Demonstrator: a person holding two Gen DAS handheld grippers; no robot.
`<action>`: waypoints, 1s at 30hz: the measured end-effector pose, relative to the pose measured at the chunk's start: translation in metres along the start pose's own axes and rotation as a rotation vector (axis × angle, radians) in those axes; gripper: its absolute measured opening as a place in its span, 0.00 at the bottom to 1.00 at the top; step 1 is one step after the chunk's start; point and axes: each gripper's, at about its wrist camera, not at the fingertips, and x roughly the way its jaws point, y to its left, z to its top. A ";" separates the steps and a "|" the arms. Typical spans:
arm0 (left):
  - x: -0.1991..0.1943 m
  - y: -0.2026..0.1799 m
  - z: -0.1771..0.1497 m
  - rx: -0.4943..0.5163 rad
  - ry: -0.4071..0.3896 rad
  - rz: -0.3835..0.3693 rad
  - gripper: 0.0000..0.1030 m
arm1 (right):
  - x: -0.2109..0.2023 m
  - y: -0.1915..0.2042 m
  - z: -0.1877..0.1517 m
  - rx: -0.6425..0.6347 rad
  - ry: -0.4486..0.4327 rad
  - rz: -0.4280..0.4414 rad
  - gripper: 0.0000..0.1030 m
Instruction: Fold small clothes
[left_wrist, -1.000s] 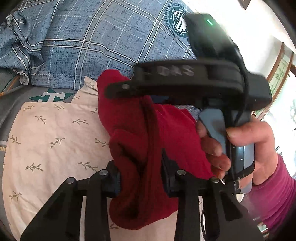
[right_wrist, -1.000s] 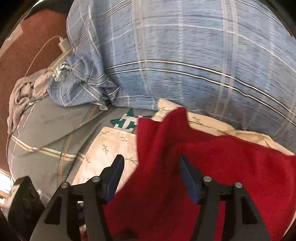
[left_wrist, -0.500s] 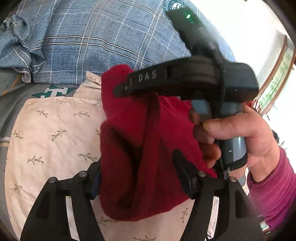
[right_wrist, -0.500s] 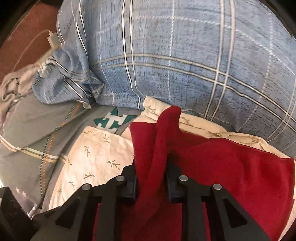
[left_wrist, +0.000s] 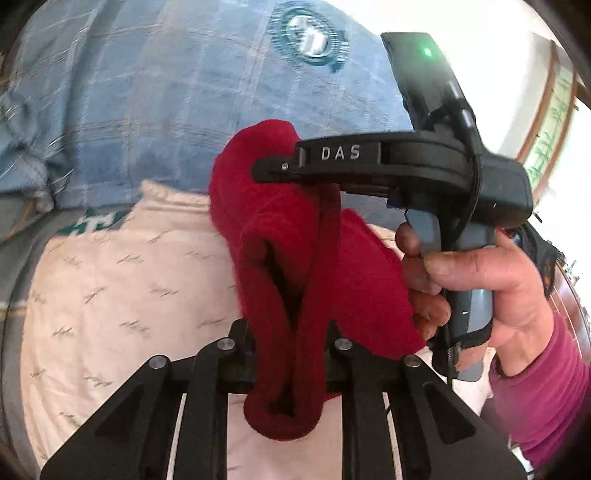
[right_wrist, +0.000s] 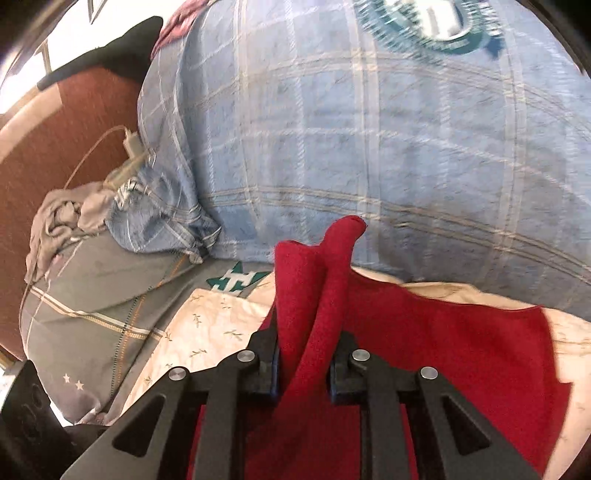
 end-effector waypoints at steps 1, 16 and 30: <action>0.006 -0.005 0.005 0.012 0.000 -0.004 0.15 | -0.007 -0.007 0.000 0.012 -0.011 -0.005 0.17; 0.089 -0.148 0.023 0.231 0.114 -0.140 0.15 | -0.091 -0.159 -0.037 0.223 -0.092 -0.124 0.13; 0.087 -0.161 0.008 0.341 0.177 -0.116 0.66 | -0.098 -0.227 -0.076 0.401 -0.054 -0.215 0.41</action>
